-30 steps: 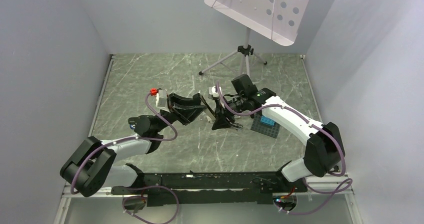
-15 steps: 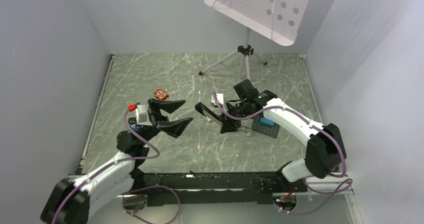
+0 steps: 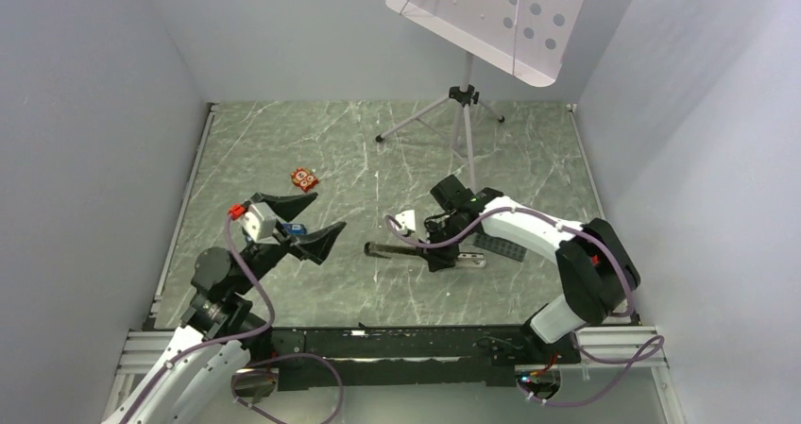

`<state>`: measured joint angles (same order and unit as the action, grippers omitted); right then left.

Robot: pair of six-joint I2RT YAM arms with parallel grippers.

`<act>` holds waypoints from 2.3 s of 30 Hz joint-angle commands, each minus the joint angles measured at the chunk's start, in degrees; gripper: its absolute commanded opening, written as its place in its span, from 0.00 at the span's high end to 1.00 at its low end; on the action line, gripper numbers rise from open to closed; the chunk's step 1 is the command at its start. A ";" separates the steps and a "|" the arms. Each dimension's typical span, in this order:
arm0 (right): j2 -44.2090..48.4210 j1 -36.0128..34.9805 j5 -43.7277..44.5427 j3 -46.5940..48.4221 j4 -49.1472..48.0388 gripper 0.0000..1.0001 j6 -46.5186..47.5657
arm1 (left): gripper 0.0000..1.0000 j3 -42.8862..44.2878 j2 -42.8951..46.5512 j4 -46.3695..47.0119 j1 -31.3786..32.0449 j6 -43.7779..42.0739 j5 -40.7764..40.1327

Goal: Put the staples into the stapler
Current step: Place the stapler at the center of the board.

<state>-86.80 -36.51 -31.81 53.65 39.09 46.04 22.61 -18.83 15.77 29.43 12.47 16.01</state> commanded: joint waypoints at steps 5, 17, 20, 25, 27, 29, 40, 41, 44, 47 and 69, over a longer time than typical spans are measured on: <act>-6.22 -5.54 3.67 2.43 -7.00 0.95 -0.15 | 0.08 5.15 -3.57 -11.66 -0.30 -3.19 0.44; -13.34 -10.16 8.78 5.35 -9.31 0.86 -3.41 | 0.08 3.48 -1.32 -10.88 -0.25 -2.40 0.90; -14.13 -10.51 9.73 5.81 -9.85 0.82 -4.29 | 0.08 3.83 -1.49 -11.40 -0.29 -2.48 1.28; -14.06 -10.51 11.27 4.30 -10.73 0.71 -5.23 | 0.08 3.60 -0.50 -11.63 -0.25 -2.38 1.13; -13.86 -10.53 11.57 3.66 -10.95 0.68 -5.47 | 0.08 3.46 -0.42 -11.26 -0.30 -2.33 1.19; -13.88 -10.51 11.87 3.37 -10.88 0.67 -5.63 | 0.08 3.48 -0.70 -11.20 -0.25 -2.31 1.43; -13.18 -10.26 12.05 2.24 -10.55 0.53 -5.32 | 0.08 3.70 -0.90 -11.72 -0.30 -2.21 1.74; -13.02 -10.10 11.75 2.25 -10.34 0.52 -5.27 | 0.08 3.67 -0.94 -11.77 -0.27 -2.20 1.74; -12.79 -9.75 10.87 2.53 -9.74 0.49 -5.18 | 0.08 3.79 -1.11 -11.72 -0.25 -2.25 1.90; -12.63 -9.27 9.75 2.98 -9.05 0.47 -5.30 | 0.08 3.86 -1.21 -11.82 -0.25 -2.26 1.92; -0.99 1.48 -13.59 15.36 2.14 0.32 -7.67 | 0.01 -0.62 0.01 -8.75 -0.26 12.83 -8.79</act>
<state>-92.77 -37.19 -36.27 67.20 38.94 40.38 24.84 -19.94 4.10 29.43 15.77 14.55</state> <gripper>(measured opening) 0.697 0.994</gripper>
